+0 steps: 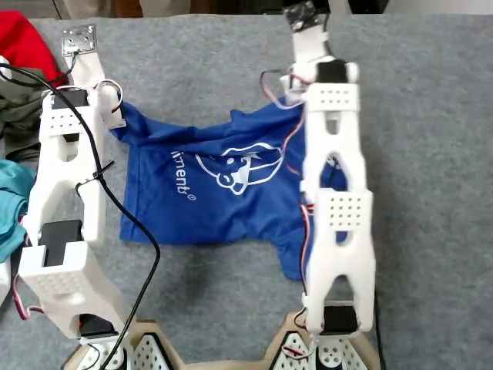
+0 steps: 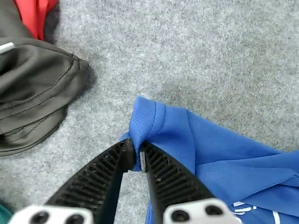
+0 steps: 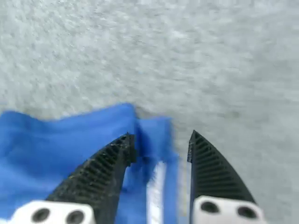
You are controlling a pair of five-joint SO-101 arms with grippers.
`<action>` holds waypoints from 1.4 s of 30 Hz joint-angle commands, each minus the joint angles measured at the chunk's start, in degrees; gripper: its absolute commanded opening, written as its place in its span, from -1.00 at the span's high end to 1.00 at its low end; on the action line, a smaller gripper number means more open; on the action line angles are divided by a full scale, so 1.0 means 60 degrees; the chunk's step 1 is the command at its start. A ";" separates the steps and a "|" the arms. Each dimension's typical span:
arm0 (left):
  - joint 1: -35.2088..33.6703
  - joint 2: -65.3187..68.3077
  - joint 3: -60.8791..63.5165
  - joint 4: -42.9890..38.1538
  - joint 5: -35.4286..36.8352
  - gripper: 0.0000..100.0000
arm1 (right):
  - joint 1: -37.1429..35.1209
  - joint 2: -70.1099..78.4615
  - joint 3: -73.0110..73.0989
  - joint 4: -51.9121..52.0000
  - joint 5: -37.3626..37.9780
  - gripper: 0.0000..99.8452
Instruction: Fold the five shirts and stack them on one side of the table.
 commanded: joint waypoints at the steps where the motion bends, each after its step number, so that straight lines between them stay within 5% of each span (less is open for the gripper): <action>1: -0.0015 -0.0066 -0.0440 0.0073 0.0029 0.96 | -0.0388 0.0476 -0.0505 -0.0674 -0.0806 0.60; 12: -0.0059 -0.0066 -0.0440 0.0073 0.0029 0.96 | -0.0256 0.1370 -0.0711 0.0059 -0.0982 0.63; 18: -0.0073 -0.0066 -0.0440 0.0088 0.0029 0.96 | -0.0066 0.1311 -0.0945 0.0337 -0.0835 0.94; 27: -0.0088 -0.0066 -0.0454 0.0674 0.0000 0.96 | 0.0037 0.1282 -0.5179 0.2125 -0.0542 0.99; 42: -0.0337 -0.0139 -0.1260 0.1363 0.0029 0.96 | 0.0168 -0.2527 -0.5048 0.4396 -0.0527 0.99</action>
